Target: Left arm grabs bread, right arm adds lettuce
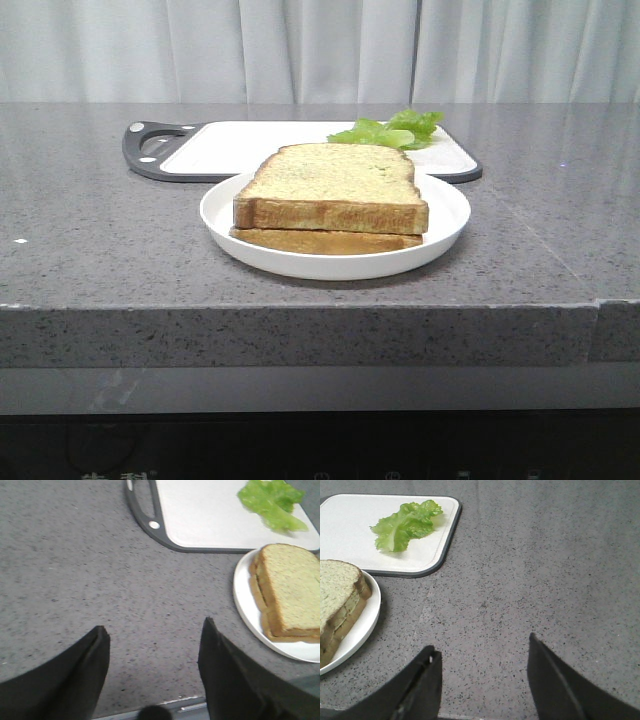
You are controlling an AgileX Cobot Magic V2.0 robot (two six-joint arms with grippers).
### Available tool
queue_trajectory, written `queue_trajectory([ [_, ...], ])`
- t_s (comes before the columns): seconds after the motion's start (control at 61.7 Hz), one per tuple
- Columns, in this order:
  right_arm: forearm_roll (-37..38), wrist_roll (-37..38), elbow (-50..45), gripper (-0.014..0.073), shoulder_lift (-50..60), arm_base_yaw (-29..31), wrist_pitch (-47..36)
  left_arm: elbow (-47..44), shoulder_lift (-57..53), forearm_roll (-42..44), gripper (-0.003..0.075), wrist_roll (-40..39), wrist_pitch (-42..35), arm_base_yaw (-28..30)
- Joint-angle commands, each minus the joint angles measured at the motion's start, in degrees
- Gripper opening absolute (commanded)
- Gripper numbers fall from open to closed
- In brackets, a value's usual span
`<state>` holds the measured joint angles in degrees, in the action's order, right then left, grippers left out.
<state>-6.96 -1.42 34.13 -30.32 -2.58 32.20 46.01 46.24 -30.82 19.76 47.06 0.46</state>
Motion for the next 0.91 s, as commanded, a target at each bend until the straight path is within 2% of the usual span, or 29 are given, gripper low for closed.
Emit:
queue_trajectory([
  [0.0,0.3,-0.4,2.0,0.0415,-0.5,0.3,-3.8,4.0,4.0,-8.0,0.0396,4.1,0.0,0.0],
  [0.13,0.3,-0.4,2.0,0.0415,-0.5,0.3,-3.8,7.1,10.3,-12.5,0.0396,7.4,0.8,-3.0],
  [0.405,0.3,-0.4,2.0,0.0415,-0.5,0.3,-3.8,15.8,23.3,-10.0,0.0396,6.8,-2.6,-18.0],
  [0.632,0.3,-0.4,2.0,0.0415,-0.5,0.3,-3.8,26.0,34.2,8.1,0.0396,-9.6,-2.6,-29.6],
  [0.729,0.3,-0.4,2.0,0.0415,-0.5,0.3,-3.8,29.9,38.6,9.6,0.0396,-13.0,0.3,-31.9],
  [0.891,0.3,-0.4,2.0,0.0415,-0.5,0.3,-3.8,34.9,45.1,9.4,0.0396,-18.0,5.7,-32.2],
])
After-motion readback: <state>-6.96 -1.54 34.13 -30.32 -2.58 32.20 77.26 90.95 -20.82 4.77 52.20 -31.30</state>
